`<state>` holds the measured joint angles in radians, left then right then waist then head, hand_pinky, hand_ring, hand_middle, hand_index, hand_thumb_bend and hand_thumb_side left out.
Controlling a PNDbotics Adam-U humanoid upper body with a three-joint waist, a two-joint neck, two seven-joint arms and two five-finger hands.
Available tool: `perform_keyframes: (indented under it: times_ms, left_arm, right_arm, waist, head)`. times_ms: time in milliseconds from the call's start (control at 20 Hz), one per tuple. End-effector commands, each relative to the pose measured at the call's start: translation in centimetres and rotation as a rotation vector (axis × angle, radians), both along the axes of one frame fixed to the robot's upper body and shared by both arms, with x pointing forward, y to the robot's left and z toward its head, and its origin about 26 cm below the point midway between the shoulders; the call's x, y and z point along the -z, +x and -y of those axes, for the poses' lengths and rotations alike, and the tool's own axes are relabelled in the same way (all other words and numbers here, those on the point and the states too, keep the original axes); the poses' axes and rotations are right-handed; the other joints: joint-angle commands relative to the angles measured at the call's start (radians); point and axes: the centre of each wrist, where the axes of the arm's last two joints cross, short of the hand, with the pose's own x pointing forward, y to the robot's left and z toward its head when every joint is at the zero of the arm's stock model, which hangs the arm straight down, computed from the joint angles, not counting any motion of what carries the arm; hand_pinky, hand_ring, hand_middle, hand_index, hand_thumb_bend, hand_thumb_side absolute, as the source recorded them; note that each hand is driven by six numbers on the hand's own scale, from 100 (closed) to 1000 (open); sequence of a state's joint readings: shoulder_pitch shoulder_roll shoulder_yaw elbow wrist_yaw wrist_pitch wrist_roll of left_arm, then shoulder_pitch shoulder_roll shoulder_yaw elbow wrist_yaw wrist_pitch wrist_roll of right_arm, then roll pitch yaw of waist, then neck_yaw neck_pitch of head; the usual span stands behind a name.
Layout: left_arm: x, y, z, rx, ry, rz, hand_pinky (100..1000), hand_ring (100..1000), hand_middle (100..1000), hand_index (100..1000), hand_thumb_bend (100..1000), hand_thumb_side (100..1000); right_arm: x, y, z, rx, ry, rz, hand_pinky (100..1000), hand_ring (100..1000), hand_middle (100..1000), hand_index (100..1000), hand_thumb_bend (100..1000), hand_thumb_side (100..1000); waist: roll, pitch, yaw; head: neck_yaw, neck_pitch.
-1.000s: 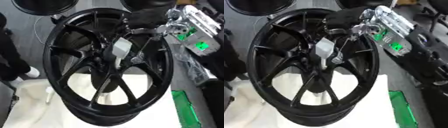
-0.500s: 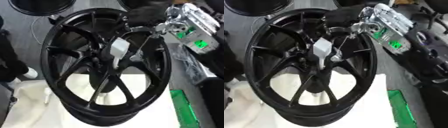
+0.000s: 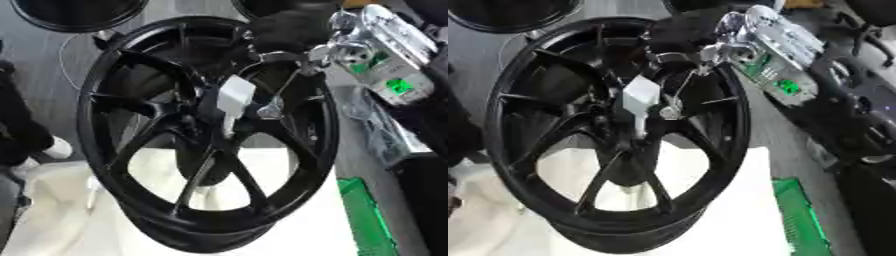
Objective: Pull the pin out of the wheel hub.
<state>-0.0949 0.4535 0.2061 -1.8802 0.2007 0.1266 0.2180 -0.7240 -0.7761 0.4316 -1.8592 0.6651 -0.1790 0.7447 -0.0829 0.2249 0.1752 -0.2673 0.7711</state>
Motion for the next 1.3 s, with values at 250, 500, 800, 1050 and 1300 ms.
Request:
perform_keyframes:
  times_ms: [250, 500, 800, 1050, 1300]
  left_arm:
    - [-0.64, -0.05, -0.07, 0.003, 0.022, 0.016, 616, 760, 705, 735, 100, 764]
    - [-0.71, -0.03, -0.07, 0.003, 0.022, 0.019, 616, 760, 703, 734, 100, 764]
    - [-0.68, -0.04, -0.13, -0.001, 0.021, 0.018, 615, 758, 701, 732, 100, 766]
    - [-0.60, -0.05, -0.15, 0.000, 0.022, 0.014, 614, 757, 700, 731, 100, 767]
    - [-0.55, -0.05, -0.18, -0.001, 0.021, 0.011, 614, 756, 698, 731, 100, 768]
  right_arm:
    - [-0.69, -0.06, 0.33, 0.008, -0.004, 0.017, 947, 857, 727, 833, 208, 440]
    - [-0.51, 0.04, 0.34, 0.009, -0.005, 0.009, 945, 855, 725, 831, 205, 433]
    - [-0.37, 0.02, 0.31, 0.002, -0.010, -0.005, 942, 853, 723, 831, 205, 427]
    - [-0.47, -0.14, 0.27, -0.008, -0.004, -0.013, 940, 848, 712, 824, 200, 422]
    - [-0.46, -0.24, 0.24, -0.011, 0.008, -0.019, 932, 835, 677, 797, 186, 408]
  waist:
    - [0.000, -0.004, 0.005]
    - [-0.003, -0.001, 0.008]
    - [-0.007, 0.000, 0.009]
    - [-0.008, 0.000, 0.006]
    - [-0.009, -0.001, 0.004]
  head:
    - [-0.004, -0.001]
    - [-0.005, -0.001]
    - [-0.006, -0.001]
    - [-0.005, -0.001]
    - [-0.006, -0.001]
